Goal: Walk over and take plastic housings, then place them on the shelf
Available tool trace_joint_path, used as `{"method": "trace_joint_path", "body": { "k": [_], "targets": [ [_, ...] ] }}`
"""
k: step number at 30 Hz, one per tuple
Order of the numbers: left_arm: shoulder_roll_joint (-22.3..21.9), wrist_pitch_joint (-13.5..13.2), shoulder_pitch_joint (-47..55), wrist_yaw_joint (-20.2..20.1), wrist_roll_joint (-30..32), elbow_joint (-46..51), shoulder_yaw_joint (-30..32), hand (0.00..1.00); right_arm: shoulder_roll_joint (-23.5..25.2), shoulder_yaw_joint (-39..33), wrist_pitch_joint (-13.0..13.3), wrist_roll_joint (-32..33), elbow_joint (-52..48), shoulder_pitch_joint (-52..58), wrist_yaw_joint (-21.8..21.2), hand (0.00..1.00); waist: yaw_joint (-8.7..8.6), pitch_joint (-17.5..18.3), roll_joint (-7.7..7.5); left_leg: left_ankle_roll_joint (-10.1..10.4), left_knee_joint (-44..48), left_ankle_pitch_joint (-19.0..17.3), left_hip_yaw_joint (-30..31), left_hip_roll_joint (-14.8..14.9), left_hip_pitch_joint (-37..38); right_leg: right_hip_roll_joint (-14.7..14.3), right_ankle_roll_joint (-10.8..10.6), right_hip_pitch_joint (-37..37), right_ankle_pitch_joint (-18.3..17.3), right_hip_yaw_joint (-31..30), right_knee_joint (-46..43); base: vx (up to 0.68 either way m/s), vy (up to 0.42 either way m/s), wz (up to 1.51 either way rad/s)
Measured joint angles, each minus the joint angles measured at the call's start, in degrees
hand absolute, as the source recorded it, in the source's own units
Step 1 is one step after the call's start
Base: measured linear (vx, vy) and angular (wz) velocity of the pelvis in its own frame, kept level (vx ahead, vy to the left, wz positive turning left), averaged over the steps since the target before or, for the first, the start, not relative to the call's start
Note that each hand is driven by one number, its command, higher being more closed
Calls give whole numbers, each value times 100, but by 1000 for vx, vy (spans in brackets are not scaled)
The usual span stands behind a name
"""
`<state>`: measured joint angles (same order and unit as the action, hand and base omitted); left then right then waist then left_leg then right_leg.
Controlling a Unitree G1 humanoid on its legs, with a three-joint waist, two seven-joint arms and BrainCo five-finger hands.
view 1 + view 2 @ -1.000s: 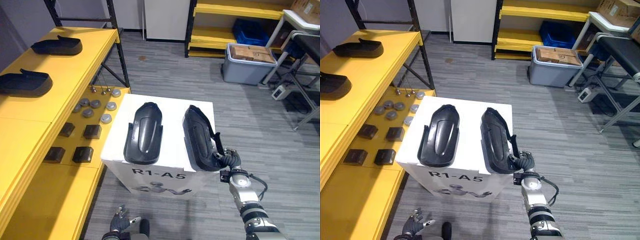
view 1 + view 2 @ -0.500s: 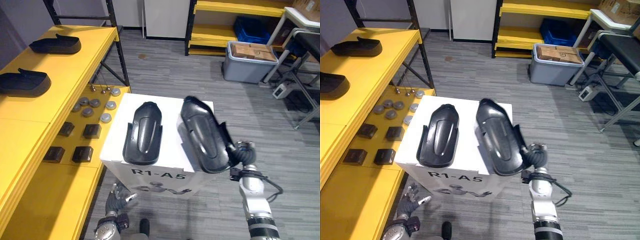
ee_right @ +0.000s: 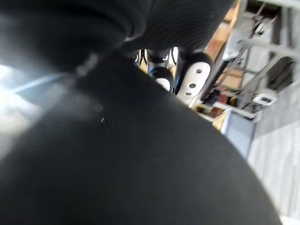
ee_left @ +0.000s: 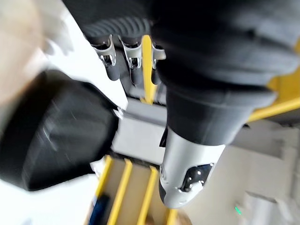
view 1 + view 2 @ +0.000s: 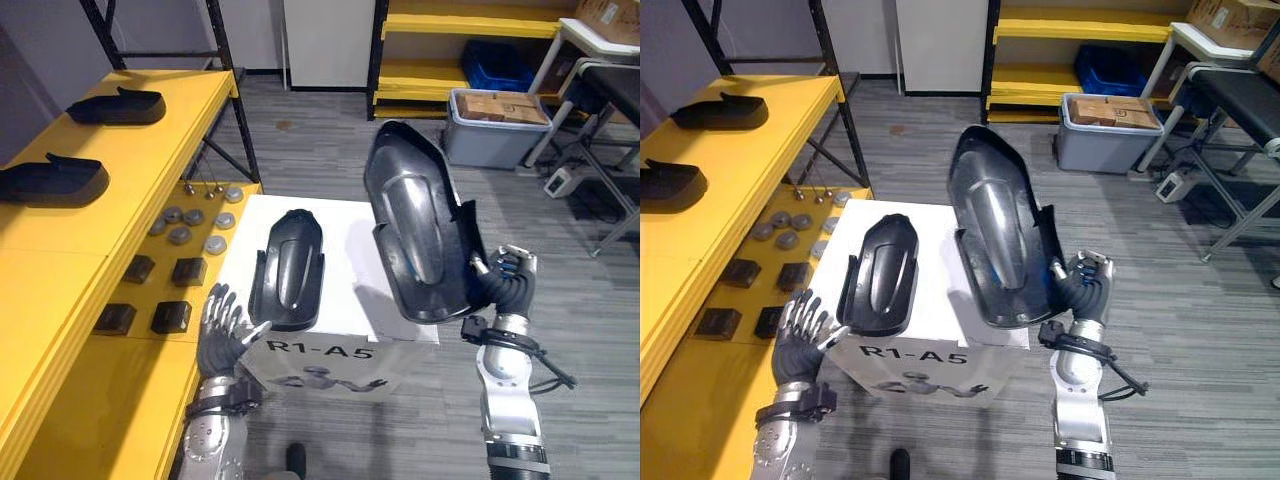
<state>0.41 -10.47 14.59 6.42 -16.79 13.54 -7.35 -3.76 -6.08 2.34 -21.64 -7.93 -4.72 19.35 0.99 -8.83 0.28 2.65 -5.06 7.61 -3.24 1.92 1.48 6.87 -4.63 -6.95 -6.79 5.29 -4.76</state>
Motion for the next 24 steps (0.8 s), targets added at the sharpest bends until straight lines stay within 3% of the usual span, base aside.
{"method": "trace_joint_path", "body": {
  "k": [7,11,20,21,24],
  "targets": [
    [28,12,-739,49,15,-183,-861,0,72,839,3,-327,-2,-14,6,100,-18,47,71,-17,-18,50,-19,5,17,-4,0,5,0,-6,-22,-44,-7,-2],
    [21,72,-1071,271,12,-604,-1207,0,206,1332,4,-345,-1,-25,22,100,-21,76,89,-20,-21,89,-56,16,16,-12,3,51,1,-36,-67,-44,-2,-4],
    [223,182,-1395,720,-350,-1101,-1599,0,215,1641,2,-344,198,-23,269,100,-31,276,103,-29,-24,151,-142,41,-11,-33,26,153,45,-146,-79,-42,3,-6],
    [244,201,-1430,748,-435,-1190,-1693,100,199,1644,2,-342,198,-23,302,100,-31,310,102,-32,-24,161,-145,44,-16,-36,30,160,57,-151,-77,-33,1,-1],
    [336,281,-1462,880,-669,-1256,-1767,100,69,1789,2,-320,198,-23,336,100,-40,337,101,-31,-24,189,-163,69,-30,-62,43,189,94,-178,-73,-44,0,-4]
  ]
}}
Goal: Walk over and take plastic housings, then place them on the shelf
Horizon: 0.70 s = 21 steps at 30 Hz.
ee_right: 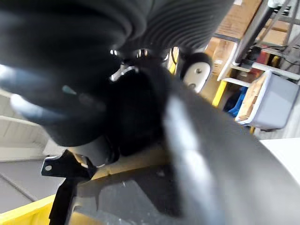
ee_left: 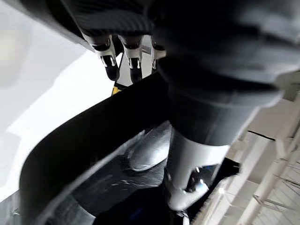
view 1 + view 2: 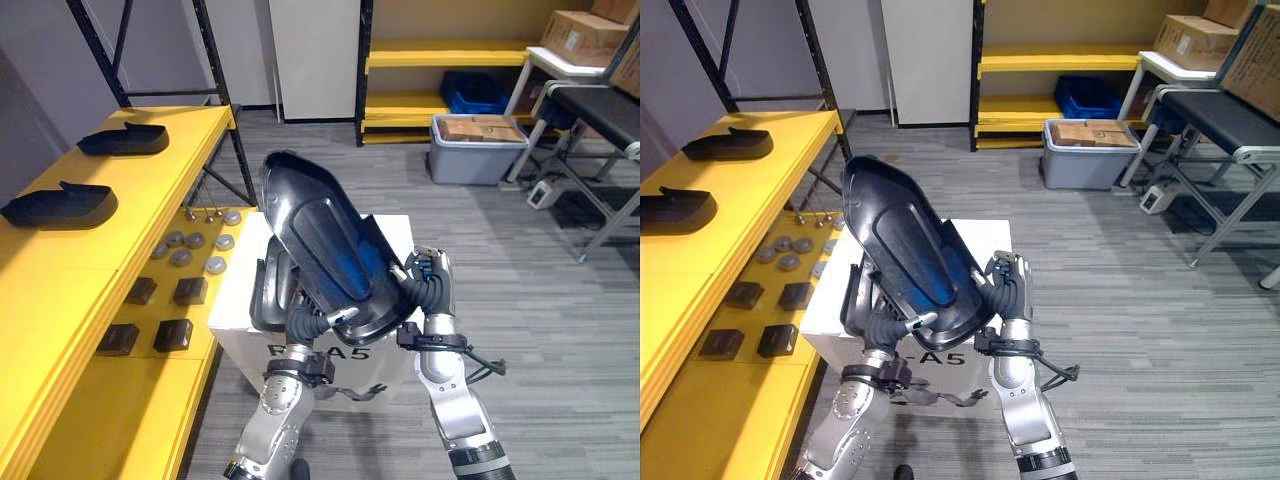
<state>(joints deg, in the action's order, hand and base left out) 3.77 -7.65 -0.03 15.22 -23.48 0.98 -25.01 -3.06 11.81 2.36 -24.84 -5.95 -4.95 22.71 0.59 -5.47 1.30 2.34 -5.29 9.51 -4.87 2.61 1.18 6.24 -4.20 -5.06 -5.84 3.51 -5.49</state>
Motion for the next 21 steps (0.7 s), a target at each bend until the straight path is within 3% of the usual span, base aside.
{"method": "trace_joint_path", "body": {
  "k": [12,13,21],
  "targets": [
    [255,48,-61,469,-686,-80,-122,100,-323,610,115,431,-6,63,150,100,-35,176,-15,16,0,30,-132,59,-23,-53,41,77,83,-147,51,-27,1,-6],
    [277,62,-62,477,-686,-104,-120,100,-337,652,126,461,-14,89,156,0,-39,211,-16,20,0,34,-132,59,-57,-53,47,106,92,-147,57,0,0,0],
    [329,191,-79,520,-598,-168,110,100,-355,914,462,1039,-52,424,-6,0,-59,324,-85,22,1,37,-133,64,-68,-59,29,104,117,-147,84,0,0,0]
  ]
}}
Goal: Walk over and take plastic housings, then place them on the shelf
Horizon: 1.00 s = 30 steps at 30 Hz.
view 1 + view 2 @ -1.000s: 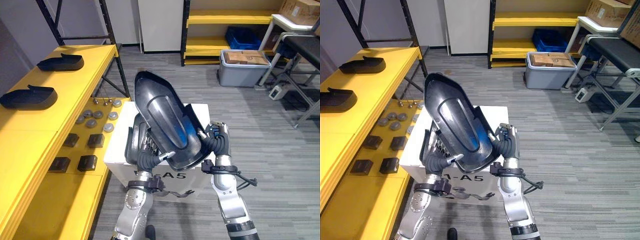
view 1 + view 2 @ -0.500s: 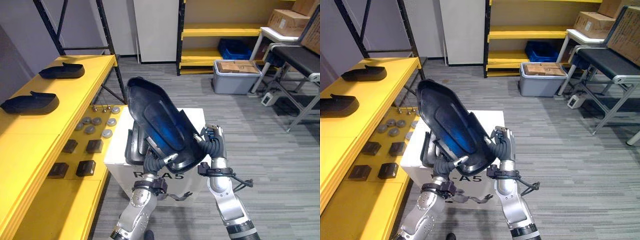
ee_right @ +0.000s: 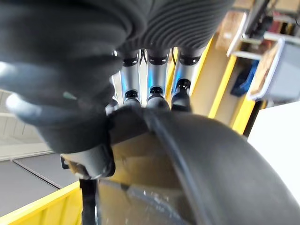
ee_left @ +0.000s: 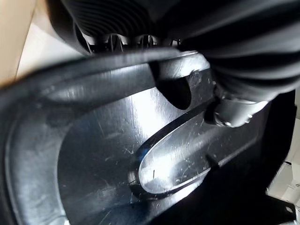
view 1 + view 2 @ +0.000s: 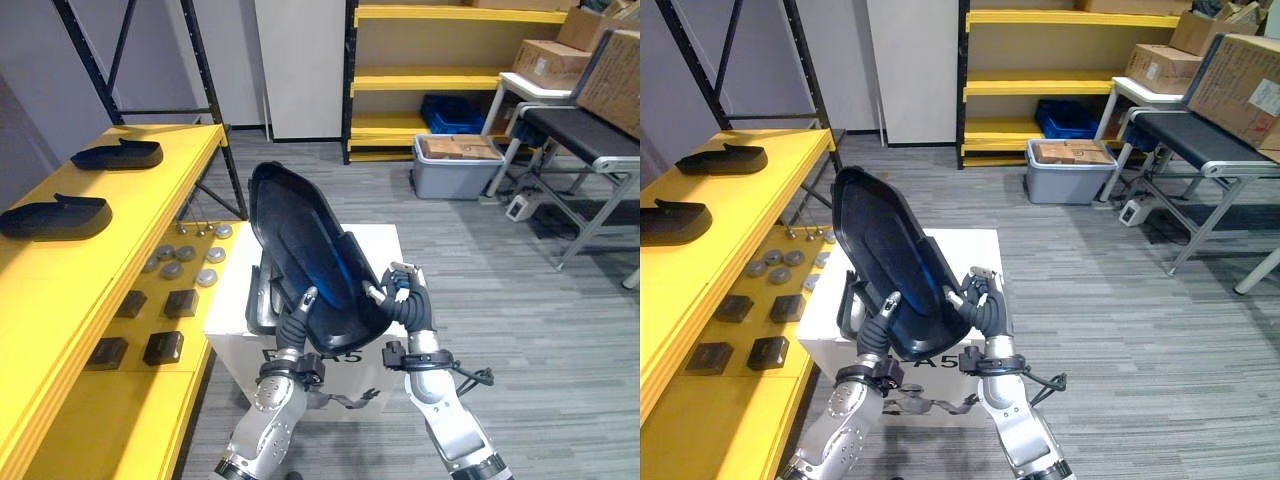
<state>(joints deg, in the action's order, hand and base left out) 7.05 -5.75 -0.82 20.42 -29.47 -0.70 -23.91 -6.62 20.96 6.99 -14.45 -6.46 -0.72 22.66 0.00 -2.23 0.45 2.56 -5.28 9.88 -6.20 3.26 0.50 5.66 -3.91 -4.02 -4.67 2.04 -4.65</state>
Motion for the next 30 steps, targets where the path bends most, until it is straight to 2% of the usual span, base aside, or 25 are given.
{"method": "trace_joint_path", "body": {
  "k": [7,9,11,12,16,19,21,23,26,27,30],
  "targets": [
    [-55,109,-2,-319,749,184,344,100,-46,-367,138,1560,-134,180,-997,0,53,27,-26,5,-2,3,4,2,0,0,17,-5,-10,7,-3,0,0,0],
    [-258,117,24,-495,892,424,520,100,44,-817,277,2396,-492,276,-1321,0,92,27,-27,6,-2,2,8,2,0,1,16,-9,-9,12,-3,0,0,0],
    [-356,114,80,-601,914,556,674,100,130,-1312,387,2932,-667,269,-1386,0,92,27,-27,6,-3,2,9,3,1,1,14,-11,-8,13,-4,0,0,0],
    [-422,102,190,-680,955,652,852,100,194,-1877,580,3582,-796,257,-1430,0,83,27,-27,7,-3,1,8,6,2,-1,-2,-11,2,13,-3,0,0,0],
    [-452,96,557,-704,954,656,1331,100,202,-2986,937,4410,-884,259,-1379,0,36,27,-27,8,-3,1,5,20,4,-13,-4,-11,3,13,3,0,0,0],
    [-470,96,860,-704,955,661,1643,100,199,-3705,1017,4461,-760,300,-1294,0,-6,27,-27,19,-4,-8,10,25,-7,-17,-6,-14,3,21,23,0,0,0],
    [-486,96,977,-707,984,701,1795,100,184,-3928,1020,4447,-471,374,-1258,0,-29,29,-32,20,-4,-9,23,23,-27,-16,-6,-10,3,35,30,0,0,4],
    [-506,95,1139,-723,1125,863,1921,100,182,-4127,994,4314,260,616,-1243,0,-50,29,-32,22,-4,-11,61,18,-64,-15,-6,1,3,48,41,0,0,9],
    [-594,39,1424,-856,1228,1181,2141,100,189,-4214,679,3950,1525,1092,-1283,0,-58,35,-23,26,-4,-14,124,17,-110,-16,-6,-4,3,115,81,5,-2,12],
    [-651,-9,1535,-934,1289,1252,2235,100,192,-4272,519,3677,2024,1235,-1349,0,-70,38,-17,28,-4,-13,166,14,-139,-15,-8,-5,3,182,89,16,-8,13],
    [-695,-40,1816,-1020,1288,1311,2368,100,199,-4253,261,3240,3079,1467,-1558,0,-60,29,-7,38,-4,-18,231,13,-148,-24,-12,-48,-2,243,123,18,-9,11]
  ]
}}
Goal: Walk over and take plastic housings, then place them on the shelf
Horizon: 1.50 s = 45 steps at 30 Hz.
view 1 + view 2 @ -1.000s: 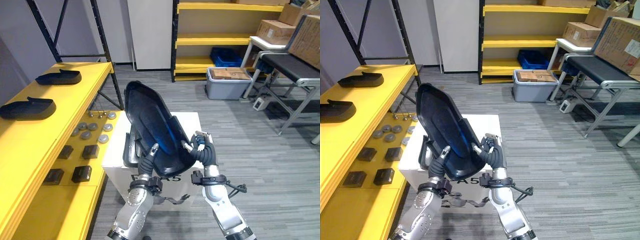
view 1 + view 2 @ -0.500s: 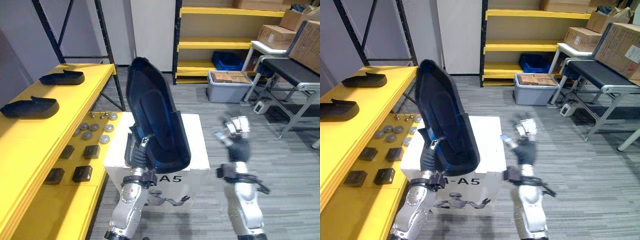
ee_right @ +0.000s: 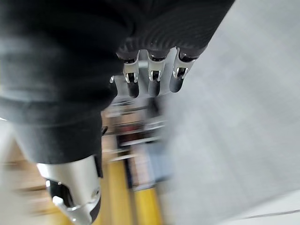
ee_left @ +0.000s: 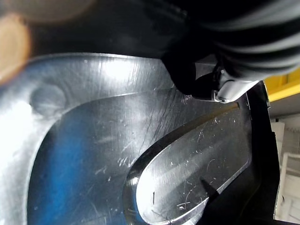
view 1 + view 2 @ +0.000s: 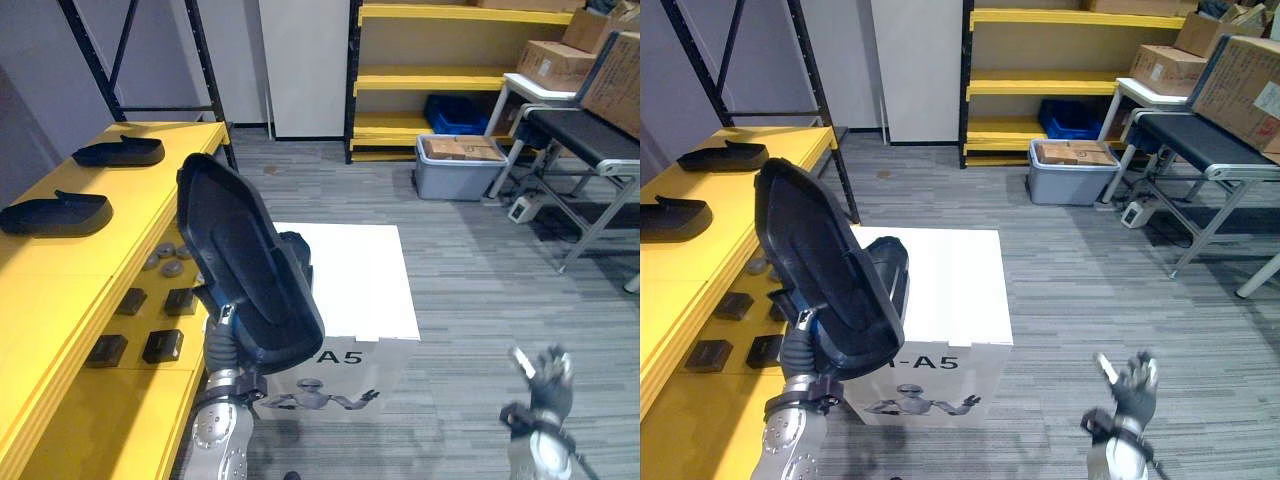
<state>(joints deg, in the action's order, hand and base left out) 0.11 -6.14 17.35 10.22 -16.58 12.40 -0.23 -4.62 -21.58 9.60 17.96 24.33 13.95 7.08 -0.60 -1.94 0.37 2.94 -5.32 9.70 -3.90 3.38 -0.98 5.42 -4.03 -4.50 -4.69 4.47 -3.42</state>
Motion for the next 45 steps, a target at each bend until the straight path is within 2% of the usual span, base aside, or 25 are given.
{"method": "trace_joint_path", "body": {
  "k": [5,9,10,11,12,13,14,16,18,19,20,22,23,24,25,26,27,28,30,33,34,37,39,40,45],
  "targets": [
    [-65,-1,270,-122,-4,85,109,100,50,535,-174,-471,1100,160,-207,0,43,-123,-4,87,6,25,476,-67,-122,13,-35,-160,-111,479,-115,12,-21,52],
    [-217,-3,237,-128,-5,404,98,100,178,1217,-225,-720,1375,124,-301,0,221,-377,-9,95,52,255,1477,-277,-482,101,-35,-143,-439,1547,-588,-13,-47,146],
    [-273,-17,217,-78,-7,551,102,100,253,1294,-226,-801,1387,18,-308,0,343,-495,8,18,180,161,1575,-358,-766,174,-48,-163,-541,2076,-740,-42,-42,190],
    [-304,-32,198,-52,-7,588,106,100,262,1320,-228,-833,1409,-73,-307,0,387,-546,2,-177,258,-49,1419,-403,-900,238,-53,-203,-544,2432,-740,-28,-23,198],
    [-303,-40,161,-31,-8,585,121,100,262,1328,-222,-859,1453,-117,-307,0,415,-625,-97,-402,380,-194,1184,-444,-991,372,-55,-248,-542,2651,-699,-2,47,176],
    [-322,-66,104,-3,-12,583,133,100,217,1357,-229,-934,1606,-304,-313,0,497,-710,-100,-720,940,-486,330,-358,-1349,498,-66,-307,-550,3048,-702,50,87,185],
    [-331,-85,102,34,-7,577,142,100,156,1359,-246,-942,1704,-421,-316,0,510,-720,-43,-838,1514,-734,-580,-163,-1590,554,-129,-430,-585,3444,-726,77,87,170],
    [-353,-140,0,78,-4,377,103,100,60,1438,-273,-1062,1819,-461,-340,0,436,-694,36,-818,1627,-868,-1651,-4,-1521,658,-269,-774,-660,4075,-696,206,57,194],
    [-315,-157,-96,69,2,269,81,100,38,1519,-279,-1173,1943,-503,-382,0,447,-692,-51,-777,1766,-906,-1900,-72,-1638,791,-324,-866,-713,4282,-520,208,105,132],
    [-316,-162,-128,70,2,210,89,100,23,1554,-328,-1182,2065,-617,-412,0,449,-697,0,-858,2126,-920,-1845,-56,-1815,832,-376,-879,-737,4411,-555,325,201,93],
    [-323,-160,-217,74,40,34,127,100,54,1620,-405,-1286,2175,-723,-442,0,448,-735,3,-931,2361,-1130,-1744,-234,-1804,1019,-472,-1035,-858,4477,-772,337,199,74],
    [-334,-134,-220,90,104,-78,112,100,79,1799,-454,-1387,2167,-765,-534,0,453,-733,-75,-1005,2412,-1331,-1685,-480,-1731,1323,-258,-1014,-859,4315,-1223,269,196,48],
    [-313,-88,-266,81,181,-99,21,100,96,1848,-477,-1436,2159,-807,-561,0,412,-741,-66,-1100,2529,-1495,-1568,-592,-1702,1643,54,-734,-732,3899,-2085,271,288,64],
    [-271,-80,-392,81,283,-173,-85,100,136,1877,-505,-1460,2160,-818,-572,0,340,-776,-84,-1086,2600,-1618,-1391,-662,-1589,1739,478,-374,-754,3026,-3019,258,283,71],
    [-232,-79,-464,82,302,-247,-136,100,136,1933,-507,-1485,2159,-814,-580,0,292,-786,-87,-1069,2581,-1652,-1296,-689,-1492,1642,398,-187,-805,2520,-3328,250,206,67],
    [-142,-46,-564,83,421,-315,-206,100,143,2021,-507,-1529,2139,-811,-587,0,232,-821,-94,-1022,2503,-1707,-1166,-713,-1240,1342,219,179,-926,1600,-3716,303,144,50],
    [-88,-43,-608,84,526,-339,-248,100,164,2060,-507,-1530,2101,-801,-588,0,150,-830,-98,-1024,2337,-1707,-1083,-747,-985,1083,156,514,-1055,1005,-3766,296,119,40],
    [-79,-44,-640,85,569,-342,-276,100,178,2060,-506,-1530,2060,-785,-588,0,117,-831,-98,-1026,2270,-1706,-1042,-770,-893,963,140,682,-1089,788,-3696,228,79,31],
    [-48,-44,-896,93,671,-363,-534,100,245,2050,-507,-1526,1840,-634,-595,0,13,-839,-112,-1084,2111,-1673,-800,-922,-668,490,68,1326,-1138,-121,-3175,197,28,53],
    [-60,-44,-1213,99,675,-456,-900,100,251,2051,-508,-1529,1524,-436,-584,0,-115,-822,-164,-1008,2118,-1718,-355,-1089,-436,56,27,1629,-1125,-1150,-2574,247,-37,93],
    [-76,-46,-1239,97,681,-455,-977,100,272,2050,-509,-1528,1479,-382,-584,0,-117,-806,-200,-989,2107,-1739,-300,-1110,-374,61,24,1628,-1120,-1176,-2479,206,-82,78],
    [-208,-51,-1269,103,751,-455,-1070,100,448,2045,-507,-1528,1239,-62,-595,0,112,-650,-383,-787,2060,-1904,-121,-1122,-166,114,2,1517,-1000,-987,-1975,184,-110,29],
    [-281,-65,-1278,119,788,-456,-1125,100,492,2035,-512,-1529,1212,37,-603,0,159,-492,-387,-710,2077,-2107,-88,-953,-123,36,81,1210,-390,-789,-1420,241,-188,6],
    [-281,-82,-1292,152,789,-482,-1134,100,527,2036,-513,-1529,1221,41,-614,0,191,-456,-366,-616,2188,-2264,-148,-813,-79,-44,-123,989,-2,-707,-1057,210,-147,-31],
    [-287,61,-1795,399,1417,-941,-1314,100,537,1954,-517,-1551,1219,284,-623,0,77,-185,-353,-245,2105,-2292,-254,-587,156,-228,-23,546,80,-646,-459,225,-94,-9]
  ]
}}
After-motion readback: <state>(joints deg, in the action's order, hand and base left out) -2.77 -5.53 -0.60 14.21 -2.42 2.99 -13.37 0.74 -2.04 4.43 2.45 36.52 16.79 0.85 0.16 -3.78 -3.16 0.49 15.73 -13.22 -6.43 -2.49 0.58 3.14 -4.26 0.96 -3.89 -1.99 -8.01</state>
